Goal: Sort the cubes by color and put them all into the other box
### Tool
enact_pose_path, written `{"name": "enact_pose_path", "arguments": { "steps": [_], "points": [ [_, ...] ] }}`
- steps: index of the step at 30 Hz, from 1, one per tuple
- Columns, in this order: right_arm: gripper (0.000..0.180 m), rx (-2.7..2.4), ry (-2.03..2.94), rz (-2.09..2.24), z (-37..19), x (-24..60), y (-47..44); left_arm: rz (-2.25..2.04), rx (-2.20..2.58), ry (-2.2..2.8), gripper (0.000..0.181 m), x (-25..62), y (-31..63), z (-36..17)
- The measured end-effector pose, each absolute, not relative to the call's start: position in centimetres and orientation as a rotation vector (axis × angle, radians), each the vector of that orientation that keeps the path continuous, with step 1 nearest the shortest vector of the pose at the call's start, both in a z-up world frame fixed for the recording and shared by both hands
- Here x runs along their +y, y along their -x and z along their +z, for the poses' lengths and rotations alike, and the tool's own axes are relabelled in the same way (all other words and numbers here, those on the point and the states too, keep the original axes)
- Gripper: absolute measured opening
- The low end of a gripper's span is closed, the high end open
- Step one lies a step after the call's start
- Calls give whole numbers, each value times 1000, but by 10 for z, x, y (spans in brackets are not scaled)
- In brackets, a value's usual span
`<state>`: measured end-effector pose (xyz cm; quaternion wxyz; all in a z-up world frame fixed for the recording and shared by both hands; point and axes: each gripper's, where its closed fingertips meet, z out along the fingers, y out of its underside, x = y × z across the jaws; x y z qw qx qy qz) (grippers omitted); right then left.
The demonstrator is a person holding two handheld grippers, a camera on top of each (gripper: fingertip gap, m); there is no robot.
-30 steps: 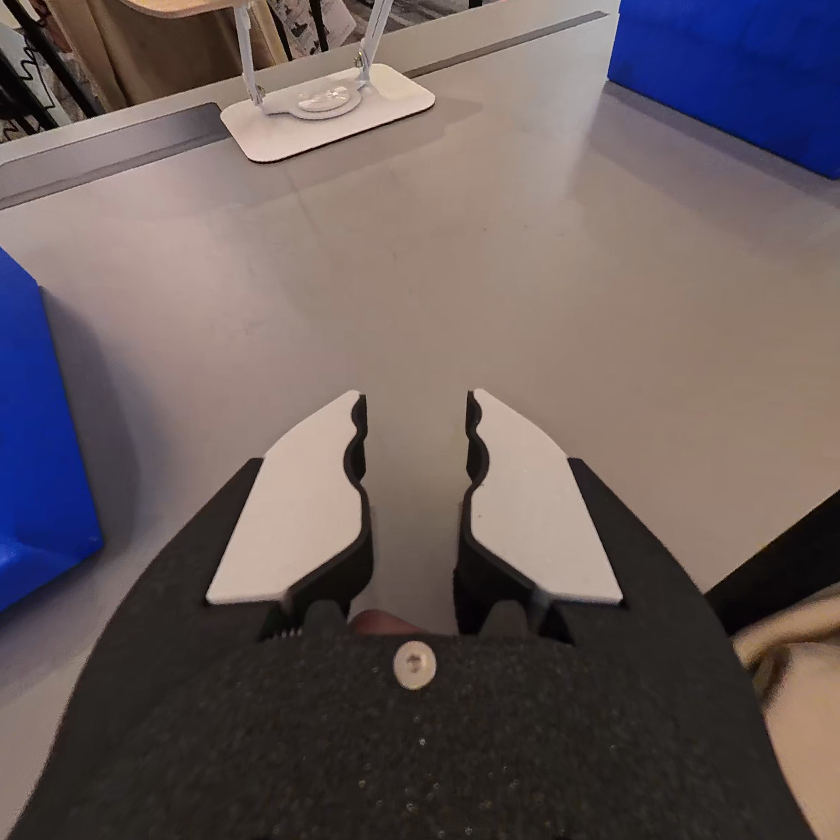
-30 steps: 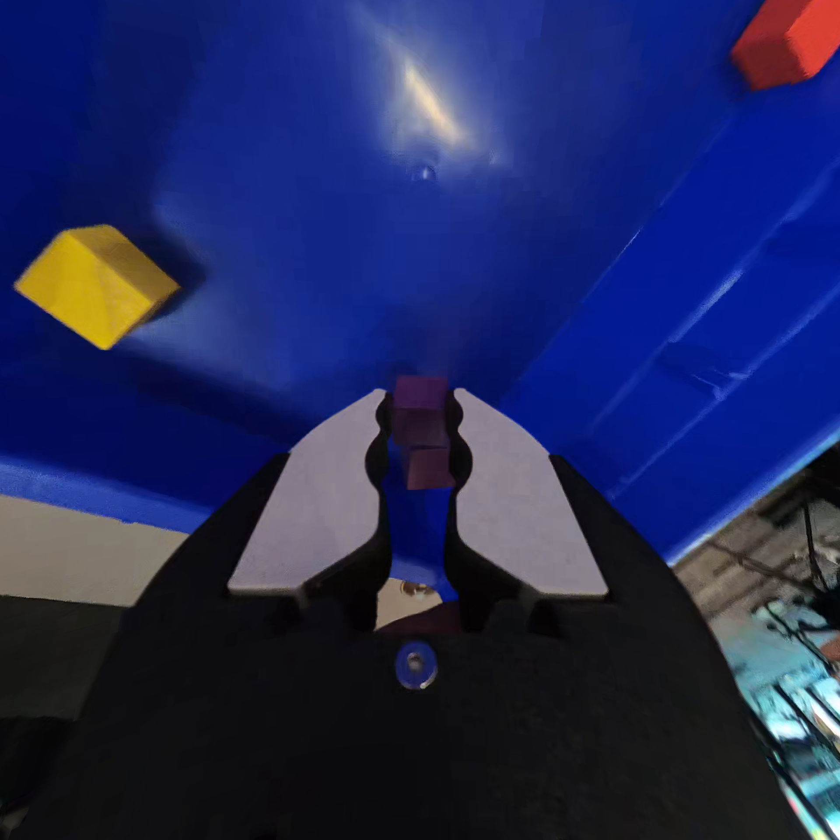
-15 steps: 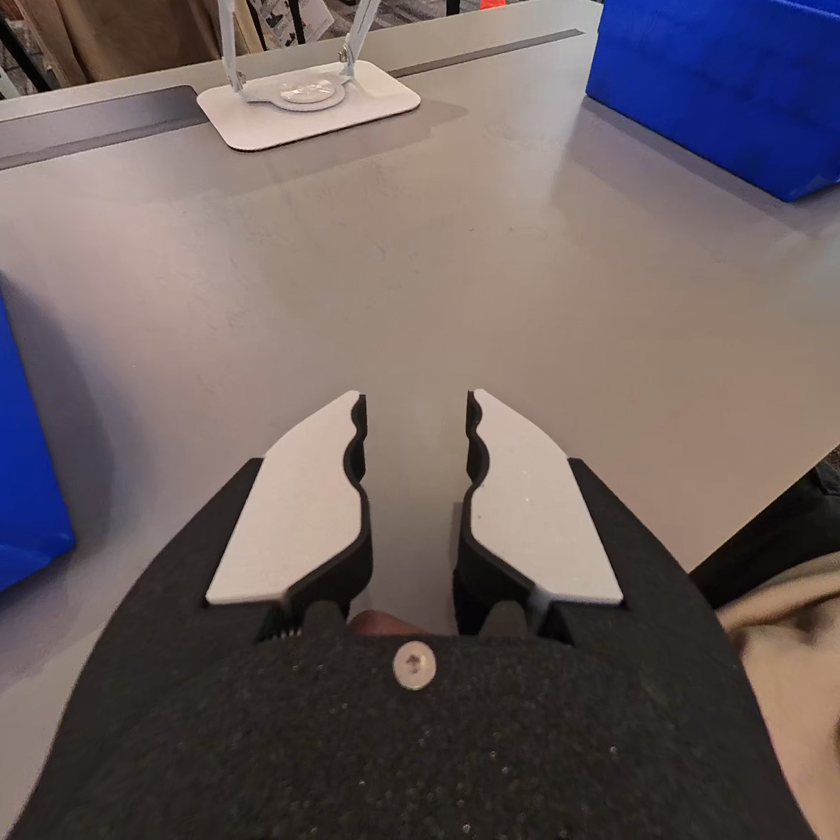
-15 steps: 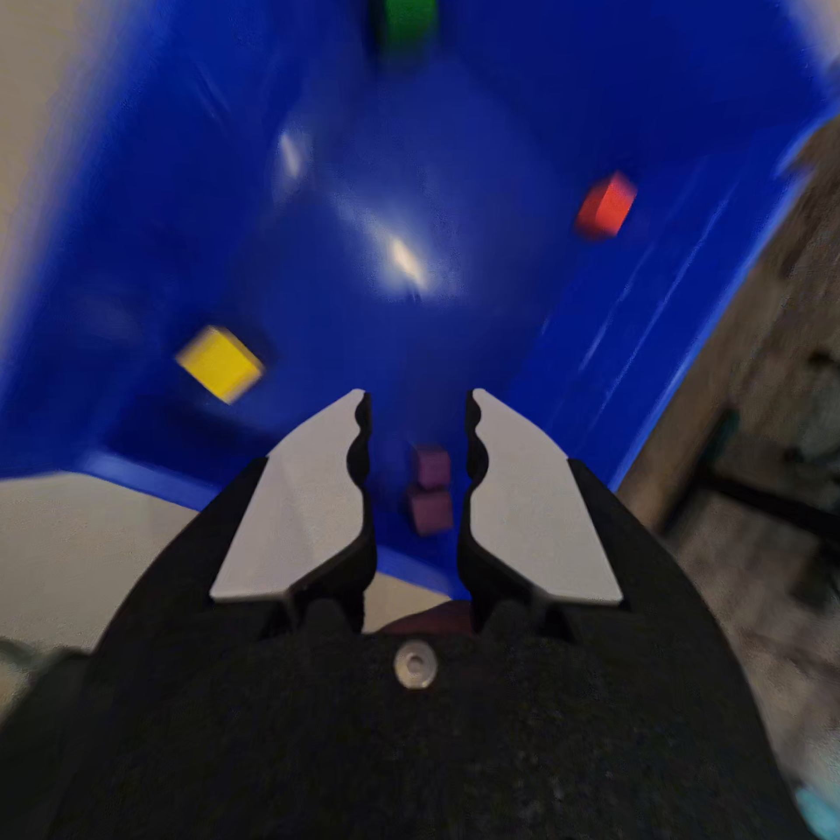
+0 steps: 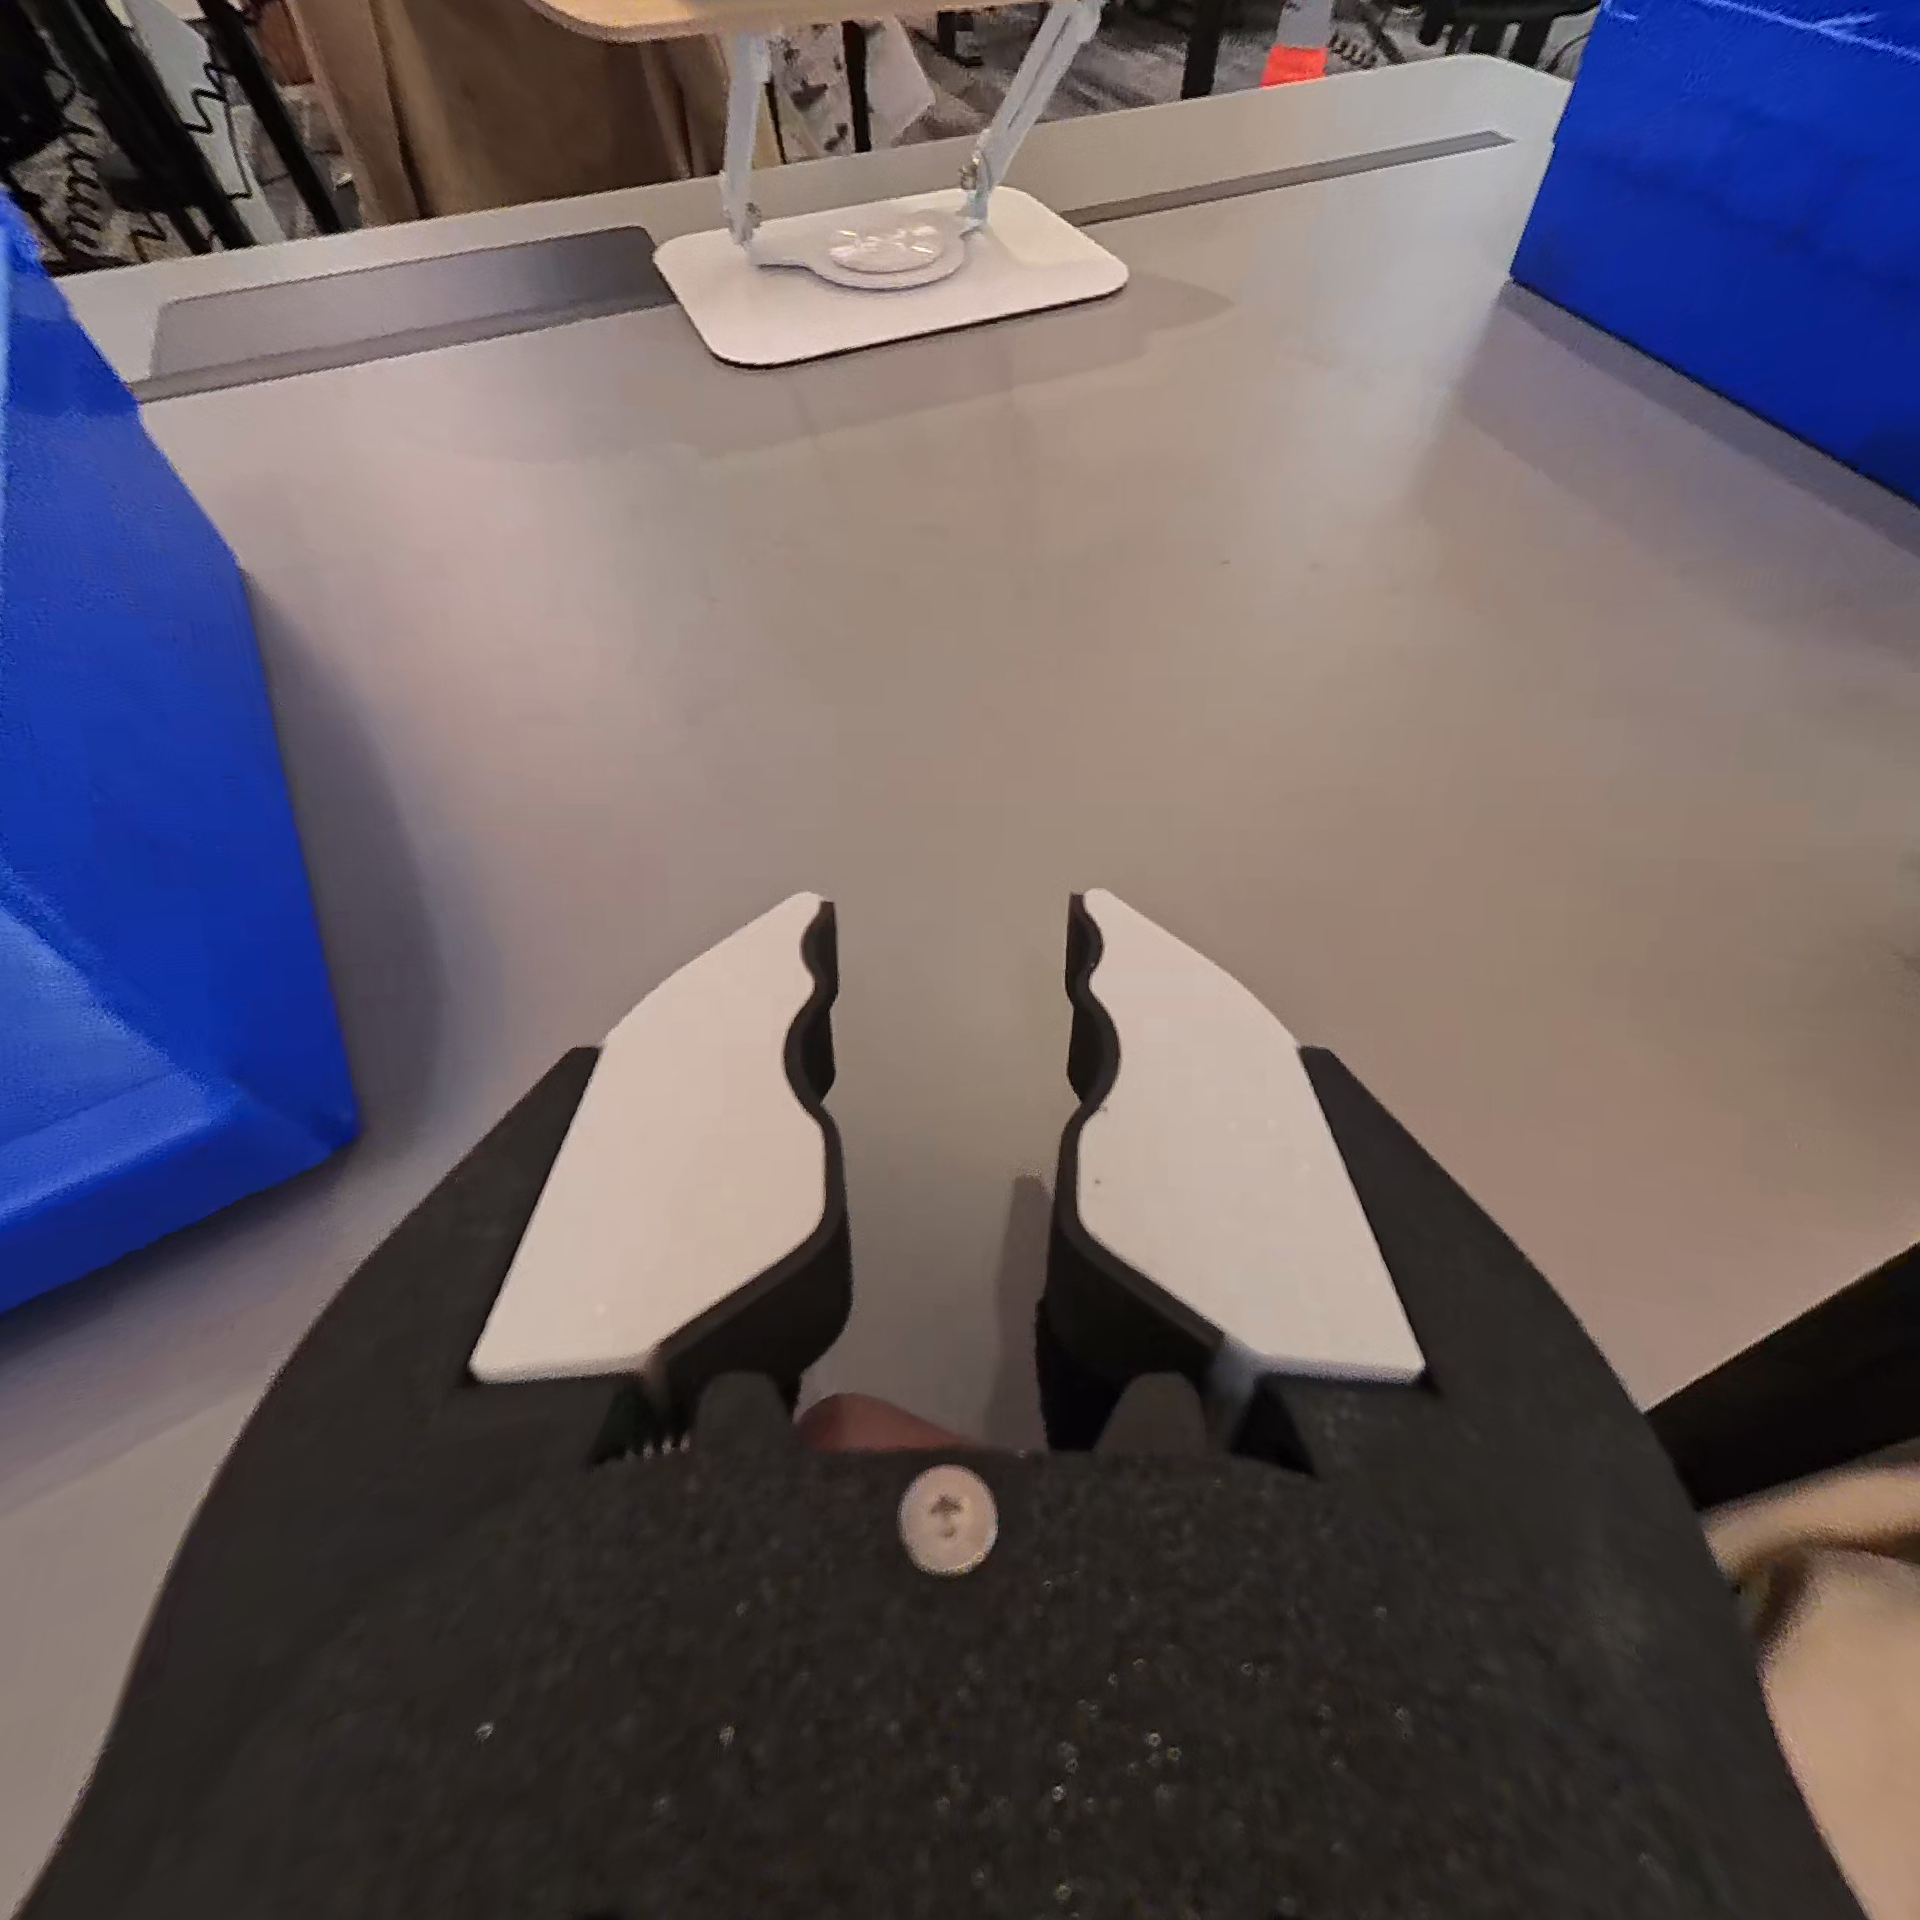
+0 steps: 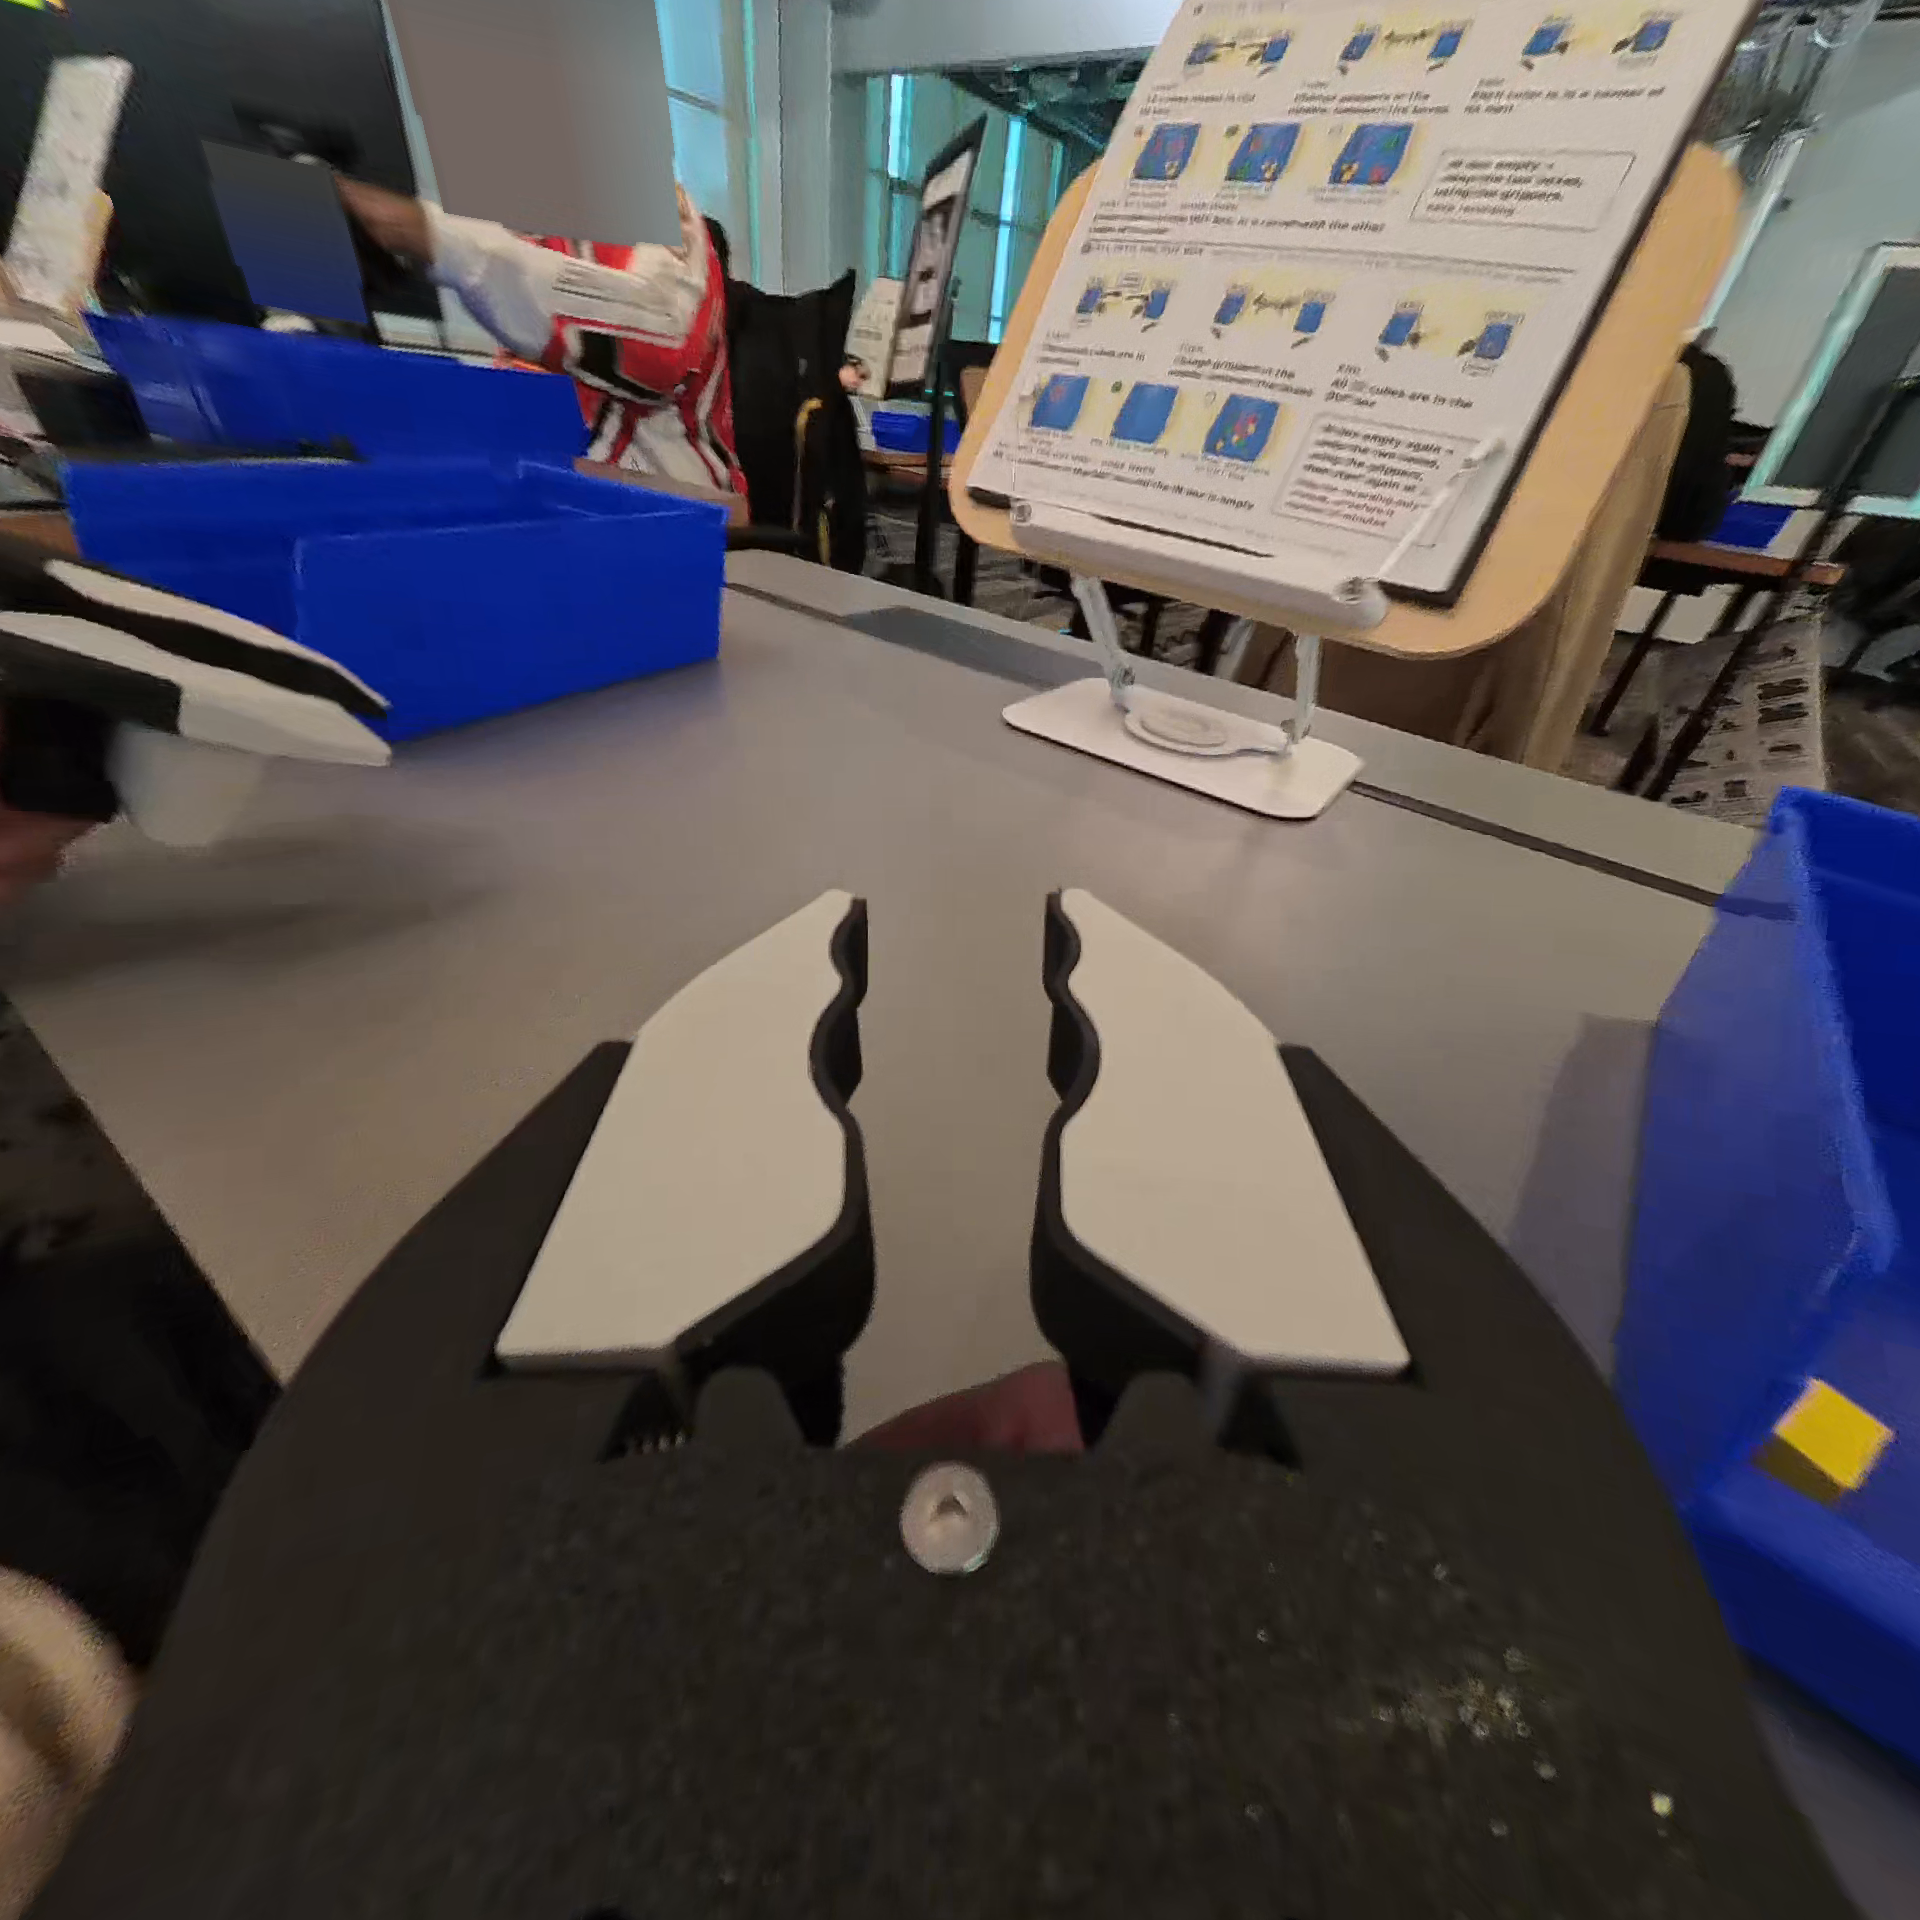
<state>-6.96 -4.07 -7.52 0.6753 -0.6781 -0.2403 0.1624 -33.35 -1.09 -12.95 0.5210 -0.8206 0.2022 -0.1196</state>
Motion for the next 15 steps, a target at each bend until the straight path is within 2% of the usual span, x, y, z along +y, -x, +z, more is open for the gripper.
{"name": "enact_pose_path", "arguments": {
  "steps": [5,11,15],
  "points": [
    [32,-593,1569,397,-88,-41,81,-205,370,1949,42,-7,368,-99],
    [30,-620,1583,432,-93,-44,84,-99,205,1981,42,53,476,-30],
    [30,-611,1604,465,-95,-41,84,-66,348,2304,50,123,510,-82]
  ]
}}
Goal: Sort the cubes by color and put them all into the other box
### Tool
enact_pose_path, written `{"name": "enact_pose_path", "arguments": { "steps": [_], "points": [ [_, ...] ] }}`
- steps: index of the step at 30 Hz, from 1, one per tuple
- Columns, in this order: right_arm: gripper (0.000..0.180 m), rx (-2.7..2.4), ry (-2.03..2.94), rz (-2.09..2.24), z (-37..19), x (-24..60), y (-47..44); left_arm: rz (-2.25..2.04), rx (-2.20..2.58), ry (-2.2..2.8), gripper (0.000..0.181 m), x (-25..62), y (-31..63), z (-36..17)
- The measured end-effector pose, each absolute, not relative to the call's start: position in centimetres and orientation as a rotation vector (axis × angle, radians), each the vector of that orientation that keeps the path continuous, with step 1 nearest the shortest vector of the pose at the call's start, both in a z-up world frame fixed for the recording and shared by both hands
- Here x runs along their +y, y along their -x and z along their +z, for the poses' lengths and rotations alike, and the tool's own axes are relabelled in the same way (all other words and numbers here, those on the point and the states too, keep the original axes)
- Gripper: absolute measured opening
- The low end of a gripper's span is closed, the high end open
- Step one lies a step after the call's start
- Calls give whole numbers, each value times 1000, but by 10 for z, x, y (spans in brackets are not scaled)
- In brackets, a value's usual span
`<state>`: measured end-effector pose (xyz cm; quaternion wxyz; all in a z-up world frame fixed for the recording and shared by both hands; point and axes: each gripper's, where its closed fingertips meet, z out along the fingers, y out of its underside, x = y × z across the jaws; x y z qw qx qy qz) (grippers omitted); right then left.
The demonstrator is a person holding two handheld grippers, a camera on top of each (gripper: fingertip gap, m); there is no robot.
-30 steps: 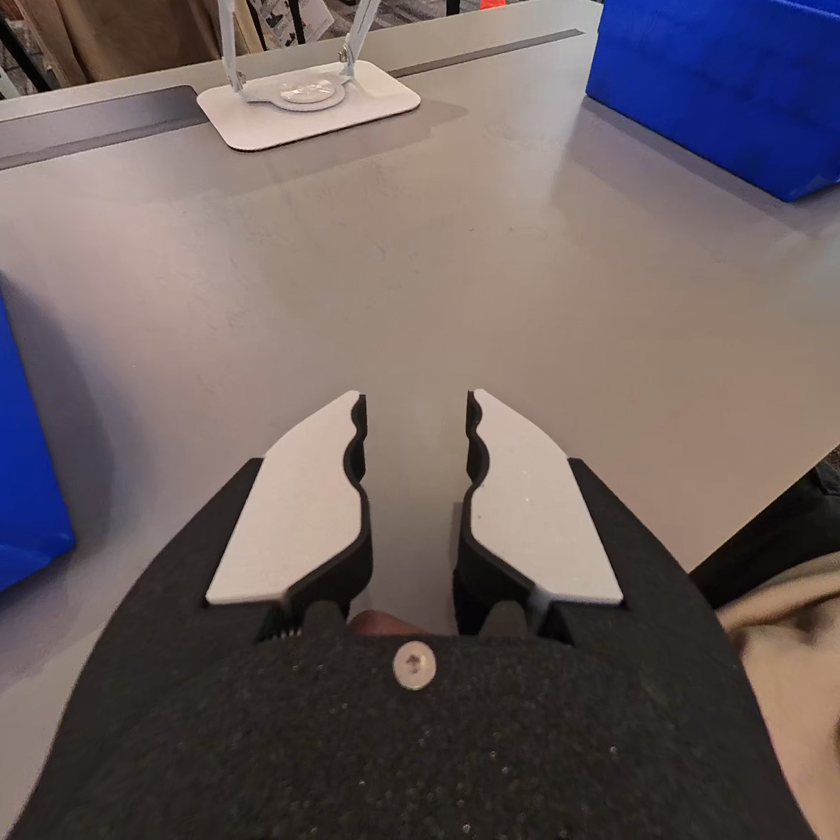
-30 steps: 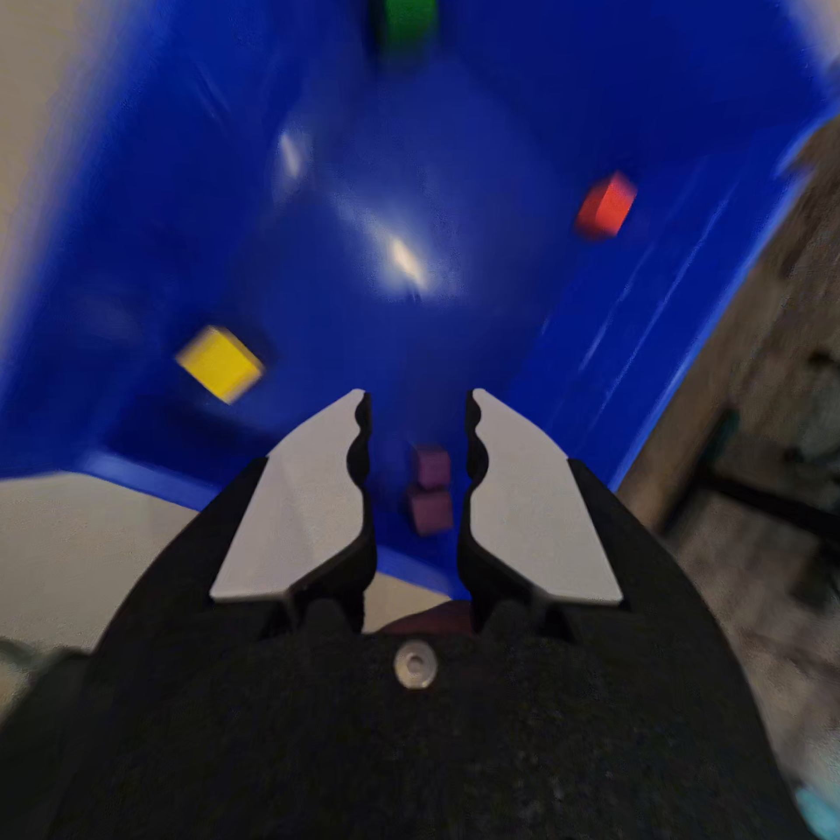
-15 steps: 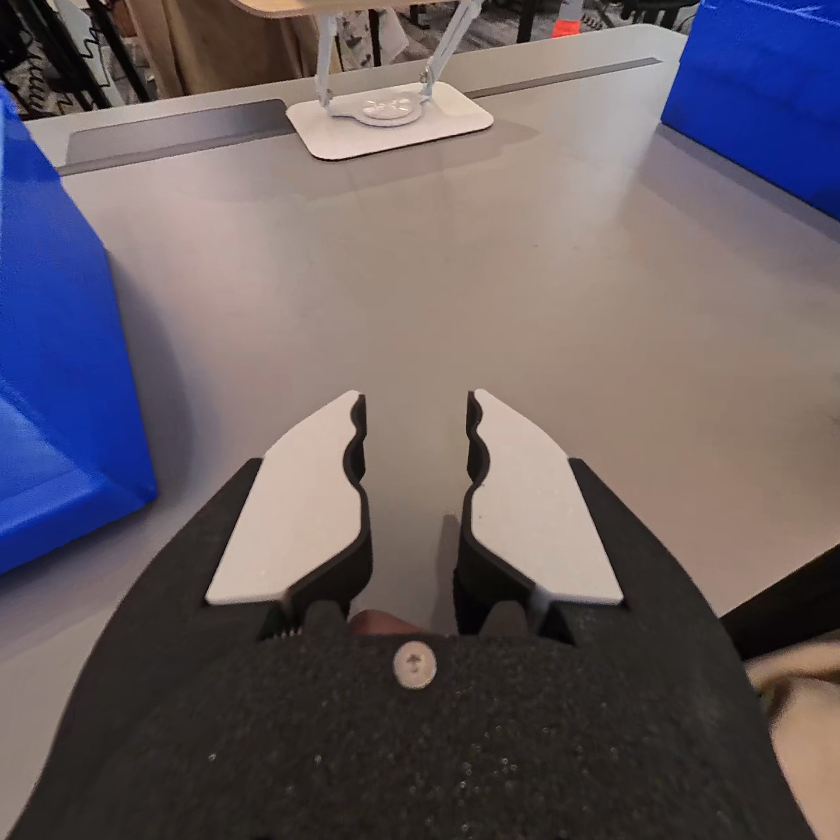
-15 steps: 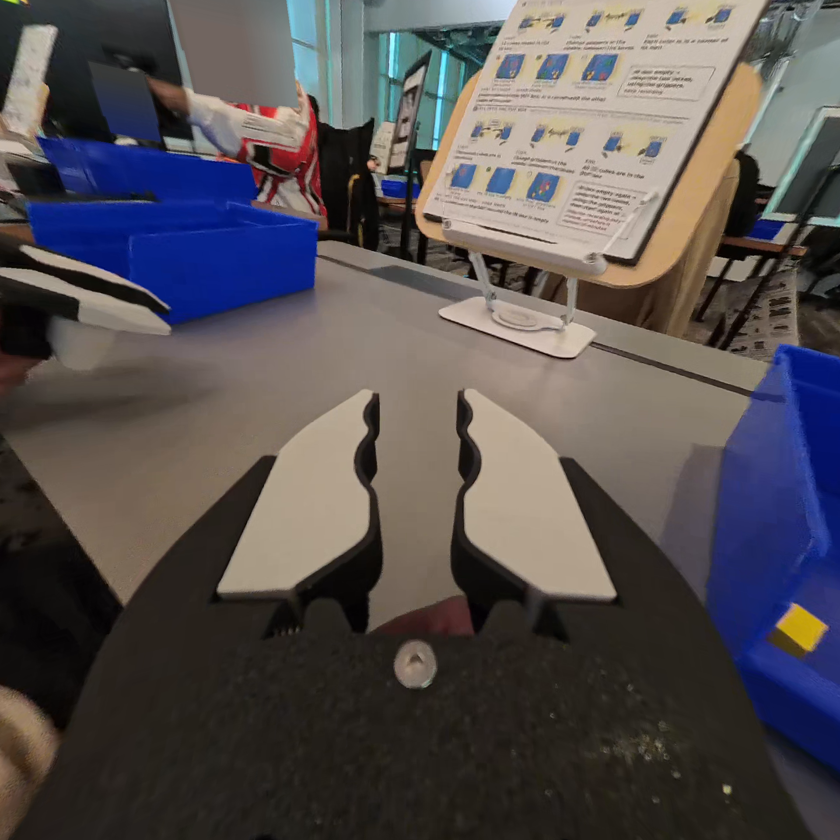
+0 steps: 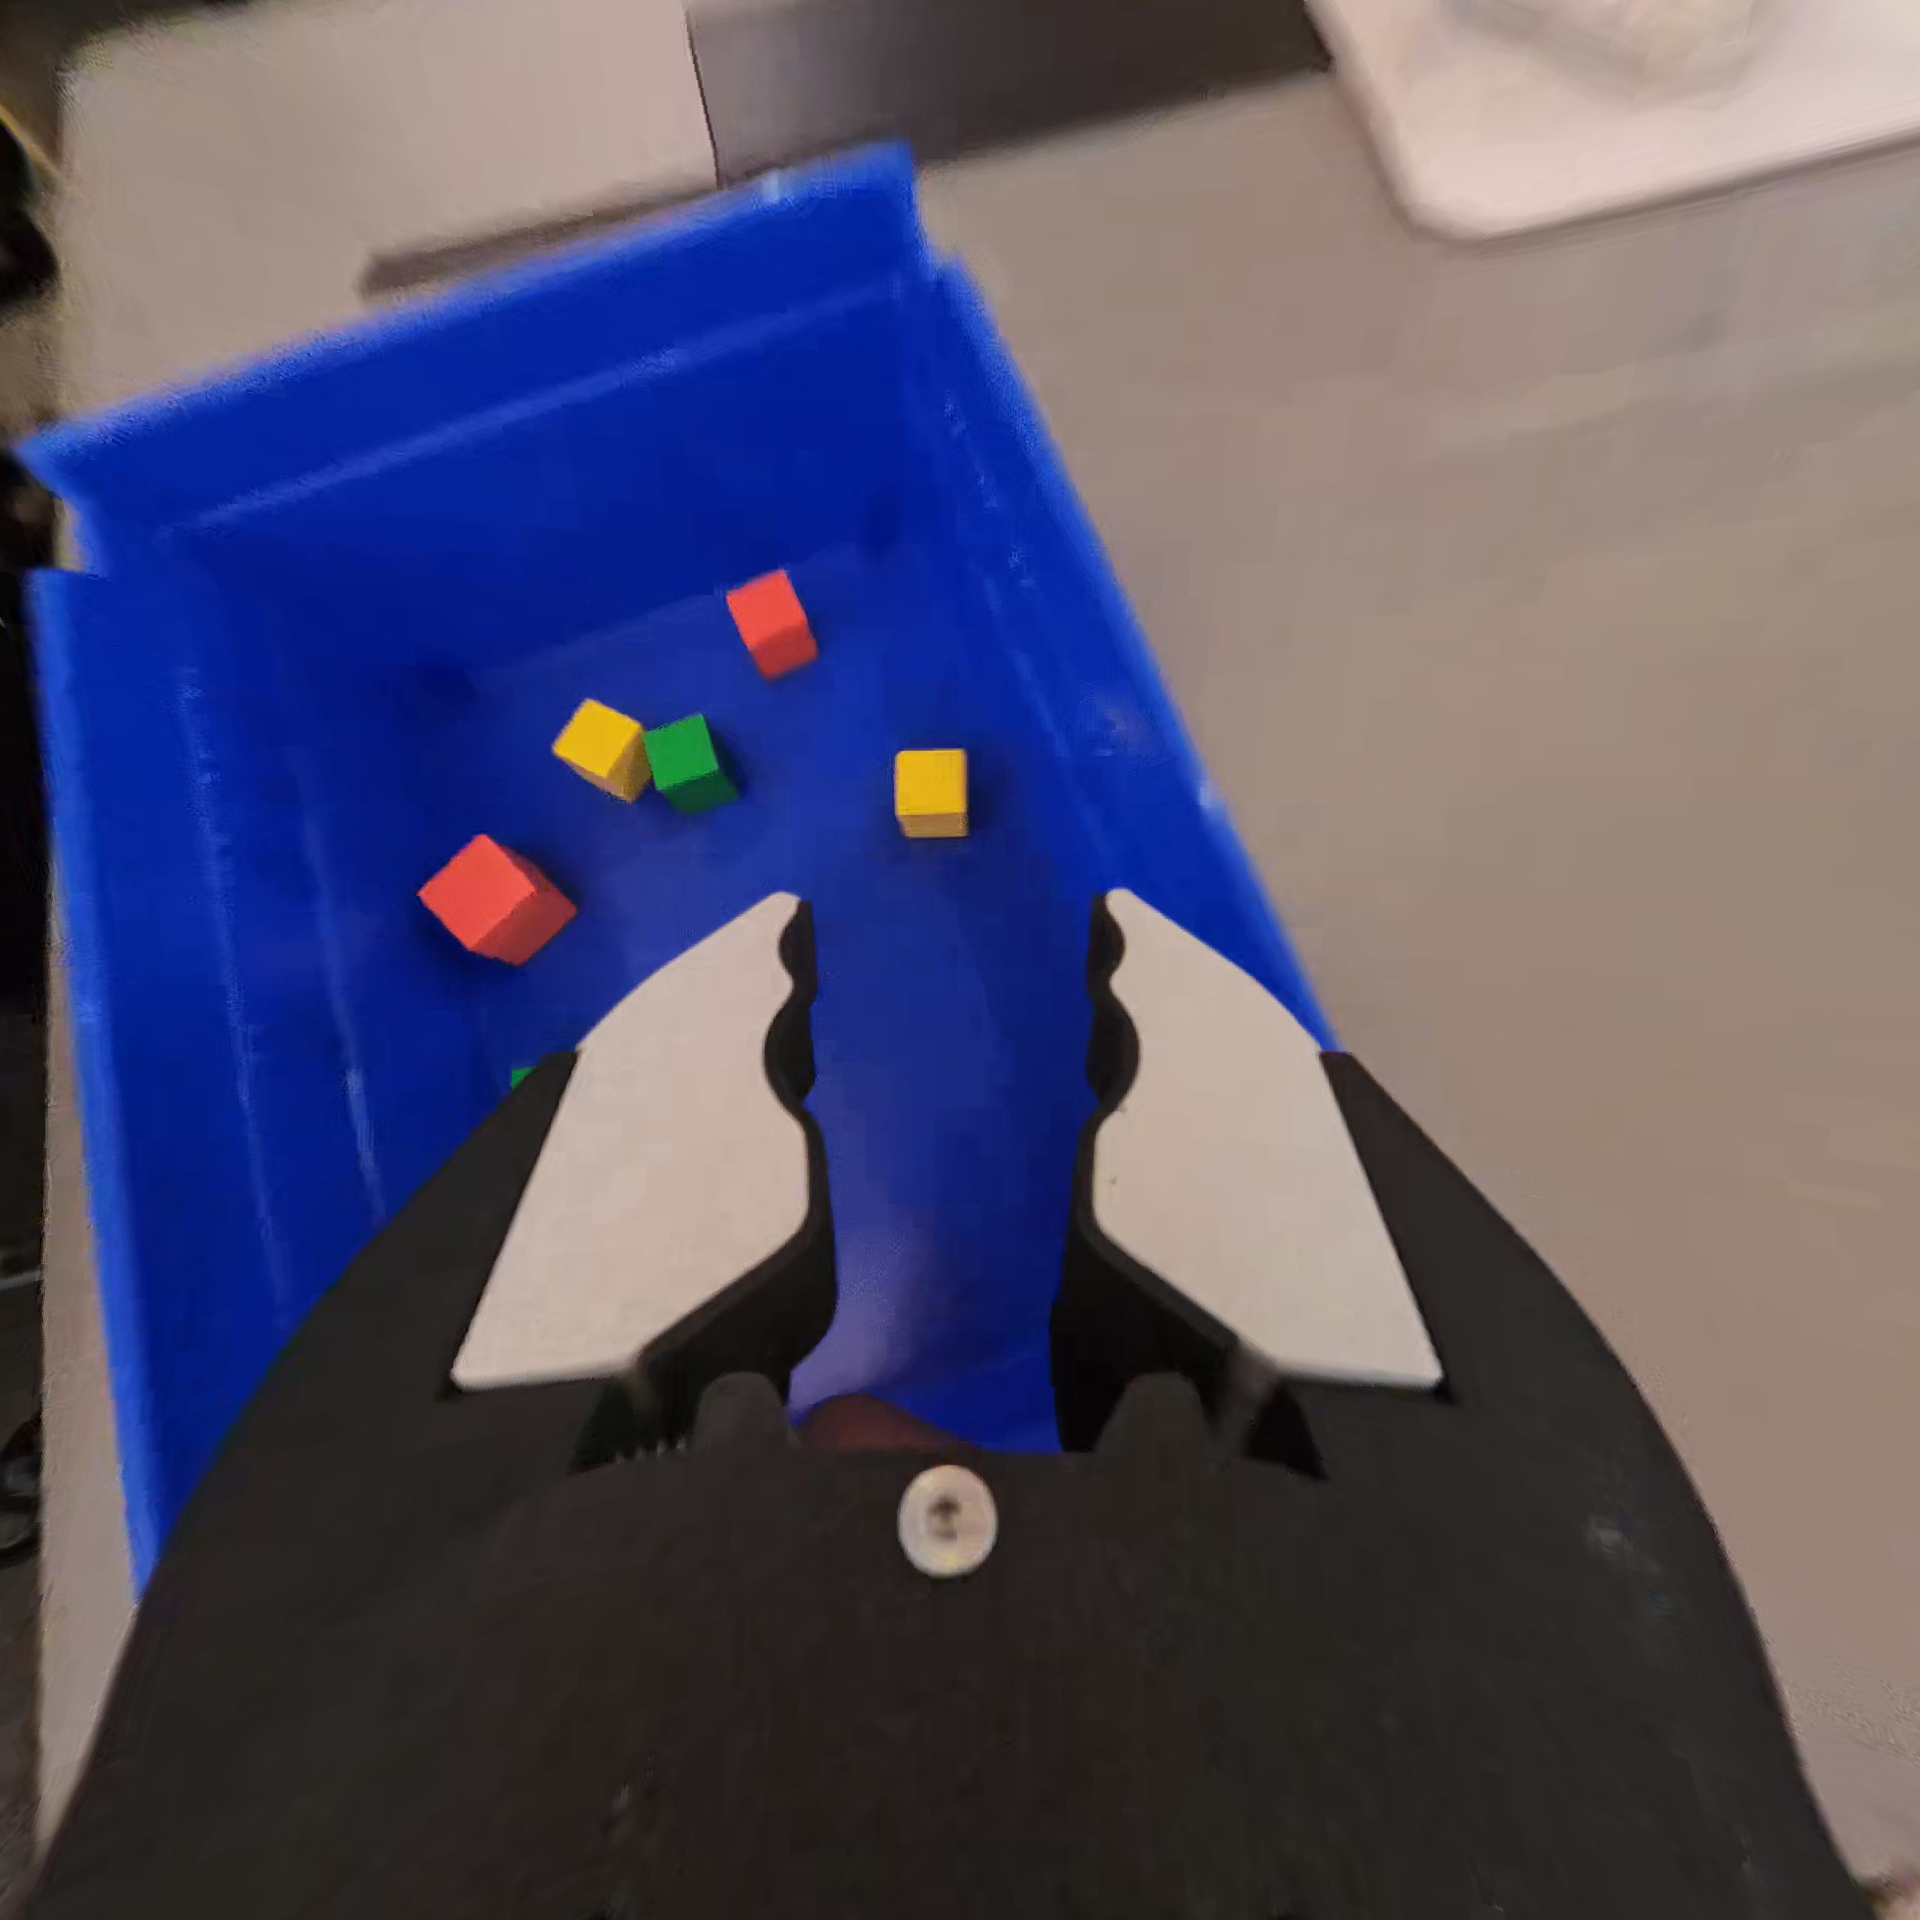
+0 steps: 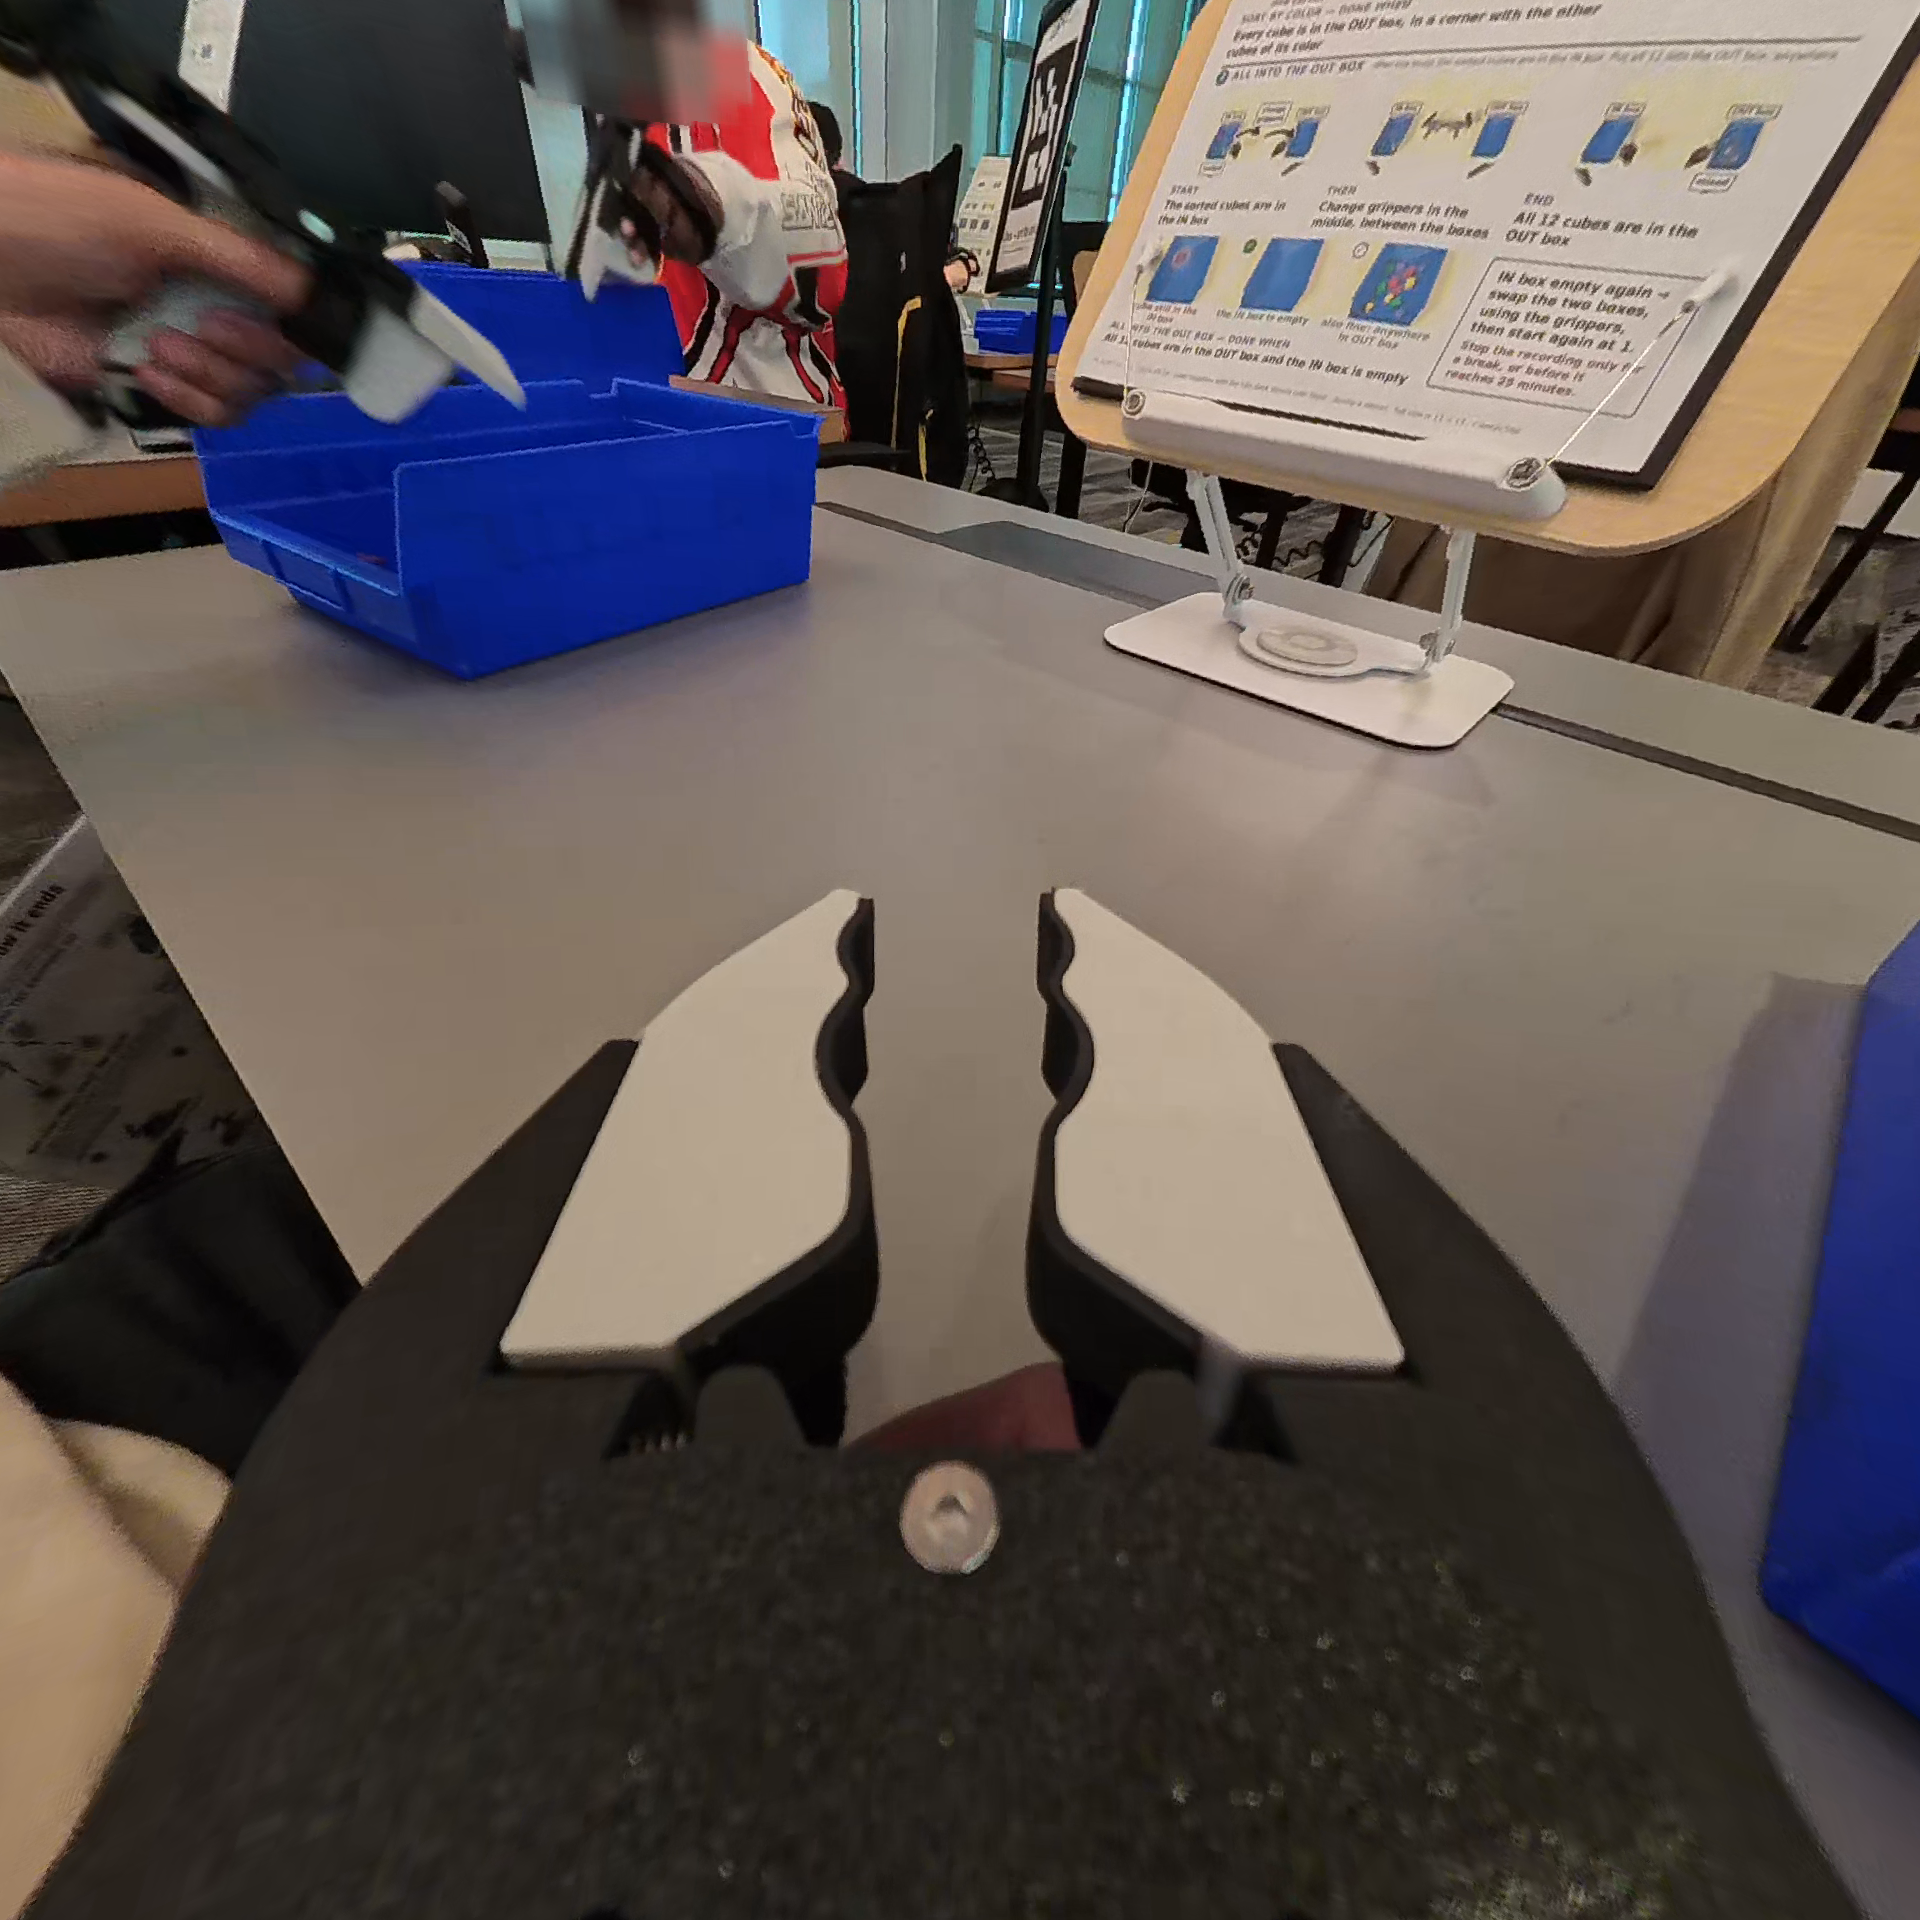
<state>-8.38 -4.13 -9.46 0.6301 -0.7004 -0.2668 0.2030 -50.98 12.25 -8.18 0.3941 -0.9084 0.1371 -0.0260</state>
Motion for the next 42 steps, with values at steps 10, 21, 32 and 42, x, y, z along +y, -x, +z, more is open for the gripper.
{"name": "enact_pose_path", "arguments": {
  "steps": [10,21,32,42],
  "points": [
    [27,-569,1660,487,-100,-36,82,-47,449,2590,23,197,512,-186],
    [25,-545,1669,525,-99,-35,78,-117,477,2181,22,129,500,-86],
    [24,-558,1642,500,-92,-38,76,-228,693,1719,22,10,381,-58],
    [44,-1081,1193,333,-47,-45,157,-1589,708,1704,22,-32,225,-20]
  ]
}}
